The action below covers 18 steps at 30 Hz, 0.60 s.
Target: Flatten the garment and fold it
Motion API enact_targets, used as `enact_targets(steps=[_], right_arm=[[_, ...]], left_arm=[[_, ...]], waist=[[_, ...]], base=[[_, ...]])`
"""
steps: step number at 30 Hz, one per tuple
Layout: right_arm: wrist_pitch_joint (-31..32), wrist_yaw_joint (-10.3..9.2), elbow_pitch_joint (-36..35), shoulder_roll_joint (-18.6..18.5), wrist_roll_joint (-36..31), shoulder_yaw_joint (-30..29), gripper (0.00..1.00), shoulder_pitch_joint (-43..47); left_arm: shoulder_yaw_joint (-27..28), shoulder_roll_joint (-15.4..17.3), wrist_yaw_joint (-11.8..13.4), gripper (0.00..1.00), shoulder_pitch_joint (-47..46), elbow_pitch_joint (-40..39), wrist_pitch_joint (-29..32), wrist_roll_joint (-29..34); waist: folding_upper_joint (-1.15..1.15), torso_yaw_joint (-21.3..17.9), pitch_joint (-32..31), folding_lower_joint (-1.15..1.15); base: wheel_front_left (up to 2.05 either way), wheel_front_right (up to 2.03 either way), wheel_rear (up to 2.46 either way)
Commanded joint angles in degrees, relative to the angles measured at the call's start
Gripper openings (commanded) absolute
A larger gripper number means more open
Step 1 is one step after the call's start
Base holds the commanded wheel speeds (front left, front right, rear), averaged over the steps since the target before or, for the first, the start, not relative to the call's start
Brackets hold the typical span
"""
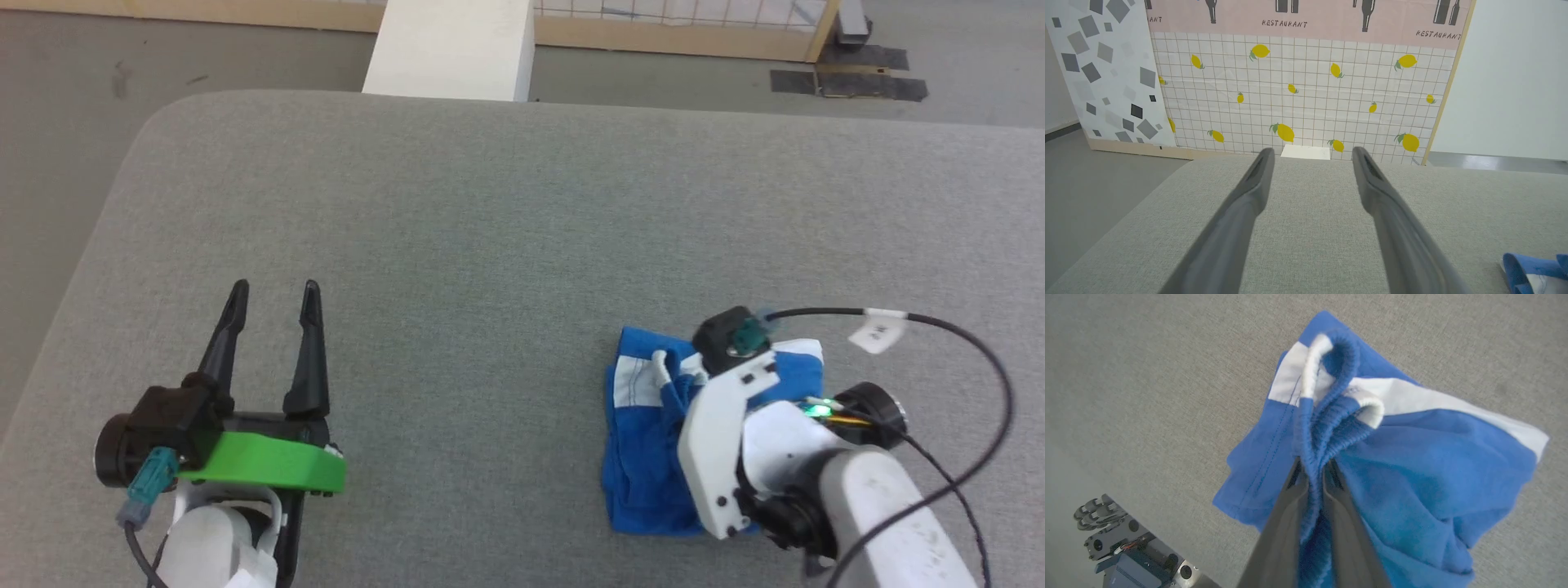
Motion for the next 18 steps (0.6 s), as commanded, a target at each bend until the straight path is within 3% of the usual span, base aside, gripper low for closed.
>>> enact_targets(steps=[1,6,7,8,9,13,18], right_arm=[[-0.88,-0.09,1.71,0.41,-0.58,0.79,0.0,-1.36],[-3.24,-0.09,8.02,0.78,-1.09,2.72,0.0,-3.55],[-3.71,-0.09,8.73,0.8,-1.27,3.03,0.26,-3.87],[-4.5,-0.09,9.44,0.82,-1.33,3.35,0.78,-4.24],[-5.03,-0.09,9.87,0.83,-1.12,3.63,1.0,-4.48],[-7.09,-0.09,9.16,0.84,0.59,5.65,1.0,-5.61],[-8.32,-0.09,2.78,0.85,3.24,6.85,1.0,-6.32]], left_arm=[[-0.36,-0.15,-0.39,1.0,0.57,0.12,-0.25,-0.62],[-0.58,-0.45,-0.39,1.0,0.22,0.45,-0.25,-0.89],[-0.66,-0.49,-0.39,1.0,0.22,0.49,-0.25,-0.89],[-0.74,-0.53,-0.39,1.0,0.24,0.55,-0.25,-0.9],[-0.79,-0.56,-0.39,1.0,0.28,0.6,-0.25,-0.92],[-0.69,-0.58,-0.39,1.0,0.94,0.65,-0.25,-0.81],[-0.29,-0.36,-0.39,1.0,1.68,0.52,-0.25,-0.48]], waist=[[0.0,0.56,0.28,0.0],[0.0,1.12,0.45,0.0],[0.0,1.13,0.43,0.0],[0.0,1.11,0.39,0.0],[0.0,1.06,0.29,0.0],[0.0,0.17,-0.55,0.0],[0.0,-1.72,-1.49,0.0]], base=[[0.0,0.0,0.0],[0.0,0.0,0.0],[0.0,0.0,0.0],[0.0,0.0,0.0],[0.0,0.0,0.0],[0.0,0.0,0.0],[0.0,0.0,0.0]])
